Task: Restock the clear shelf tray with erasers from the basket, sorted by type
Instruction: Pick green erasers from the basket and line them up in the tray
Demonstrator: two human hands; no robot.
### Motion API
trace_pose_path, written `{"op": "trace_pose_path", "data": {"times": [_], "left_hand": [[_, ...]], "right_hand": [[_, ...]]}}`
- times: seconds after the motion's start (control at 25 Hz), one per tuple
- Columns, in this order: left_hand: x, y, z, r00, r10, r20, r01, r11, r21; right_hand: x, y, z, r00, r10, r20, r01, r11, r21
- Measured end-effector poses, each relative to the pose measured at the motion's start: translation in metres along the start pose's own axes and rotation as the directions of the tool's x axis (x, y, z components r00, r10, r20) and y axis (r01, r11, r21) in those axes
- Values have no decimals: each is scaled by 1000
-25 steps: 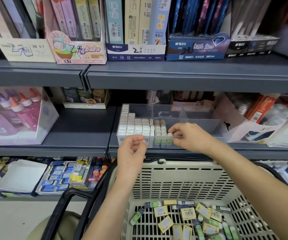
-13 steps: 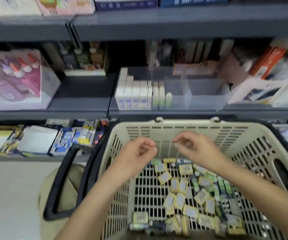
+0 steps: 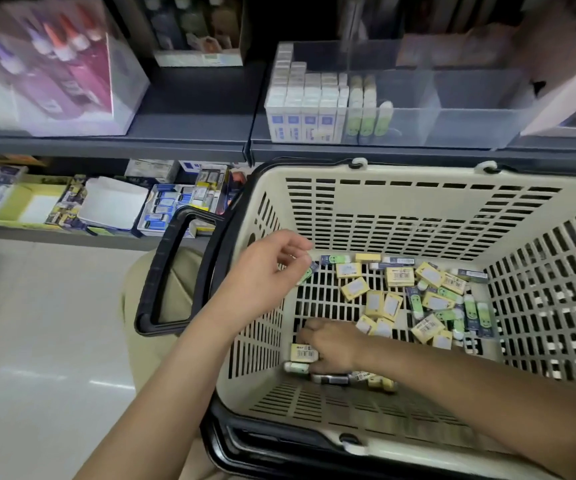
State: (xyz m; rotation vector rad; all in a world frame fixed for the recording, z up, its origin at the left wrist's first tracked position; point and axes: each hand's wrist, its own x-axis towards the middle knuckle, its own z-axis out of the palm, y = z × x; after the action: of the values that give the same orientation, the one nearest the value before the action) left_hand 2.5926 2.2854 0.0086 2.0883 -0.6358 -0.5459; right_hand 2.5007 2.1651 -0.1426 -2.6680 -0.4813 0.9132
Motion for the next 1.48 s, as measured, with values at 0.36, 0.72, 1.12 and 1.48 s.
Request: {"op": "trace_pose_path", "data": {"times": [0.36, 0.72, 1.12, 1.48], "left_hand": [[1, -2, 0, 1000, 14, 14, -14, 1000, -9], [0, -3, 1, 1000, 16, 15, -16, 999, -28], [0, -2, 1, 1000, 9, 6, -9, 999, -40], [1, -3, 1, 1000, 18, 0, -18, 999, -48]], "right_hand": [[-13, 13, 2, 994, 109, 22, -110, 992, 64], [-31, 14, 5, 988, 3, 153, 1, 1000, -25], [-27, 28, 7, 989, -116, -97, 91, 969, -228], [-17, 22, 9, 982, -186, -38, 167, 938, -303]]}}
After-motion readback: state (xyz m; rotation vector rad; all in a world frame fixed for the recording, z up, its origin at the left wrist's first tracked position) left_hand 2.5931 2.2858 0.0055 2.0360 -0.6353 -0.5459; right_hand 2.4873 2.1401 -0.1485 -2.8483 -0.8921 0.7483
